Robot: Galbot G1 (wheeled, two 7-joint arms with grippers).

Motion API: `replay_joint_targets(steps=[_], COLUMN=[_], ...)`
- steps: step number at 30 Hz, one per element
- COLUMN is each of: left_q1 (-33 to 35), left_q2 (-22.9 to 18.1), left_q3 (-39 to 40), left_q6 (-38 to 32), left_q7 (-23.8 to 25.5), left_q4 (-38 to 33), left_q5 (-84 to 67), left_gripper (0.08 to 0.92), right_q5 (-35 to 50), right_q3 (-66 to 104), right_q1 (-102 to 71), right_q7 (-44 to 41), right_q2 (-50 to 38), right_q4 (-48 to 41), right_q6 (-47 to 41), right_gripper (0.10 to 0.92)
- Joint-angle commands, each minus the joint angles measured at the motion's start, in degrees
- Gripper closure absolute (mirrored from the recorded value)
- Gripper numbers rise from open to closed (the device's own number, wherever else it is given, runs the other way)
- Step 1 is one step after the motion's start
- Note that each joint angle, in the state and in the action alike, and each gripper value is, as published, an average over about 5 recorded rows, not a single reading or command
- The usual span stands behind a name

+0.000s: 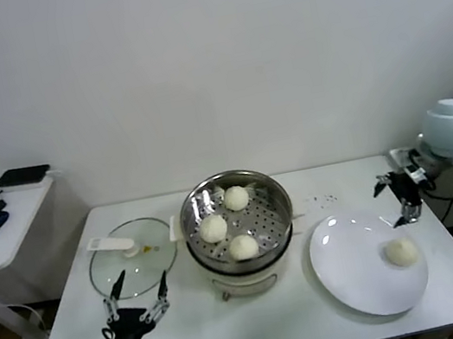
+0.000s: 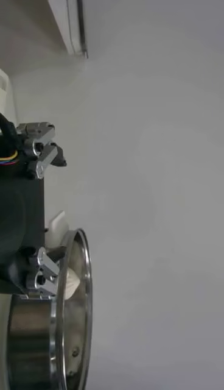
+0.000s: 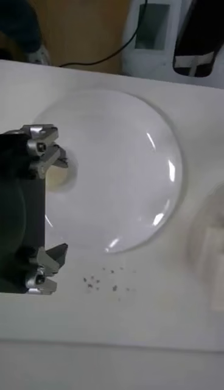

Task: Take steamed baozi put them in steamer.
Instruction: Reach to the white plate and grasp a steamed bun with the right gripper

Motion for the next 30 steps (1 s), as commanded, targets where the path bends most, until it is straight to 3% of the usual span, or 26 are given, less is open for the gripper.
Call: replay_joint_targets(steps=[1,30], left_q1=[1.54,2.18], left_q2=[1.09,0.61], left_q3=[-0.26,-0.01], left_q6=[-0.74,-0.85], left_q7=[0.6,0.57], left_q4=[-0.21,0.4], left_q5=[-2.02,-1.26], left_gripper=[0.177,0.177], right_q5=[-8.93,-12.75], right_q3=[11.84,19.78], right_q1=[-19.74,-29.45], right_q7=[-0.34,0.92], right_q2=[-4.18,5.59], right_q4=[-2.54,-14.66], right_q6=[-1.28,-0.77], right_gripper=[0.203,0.203])
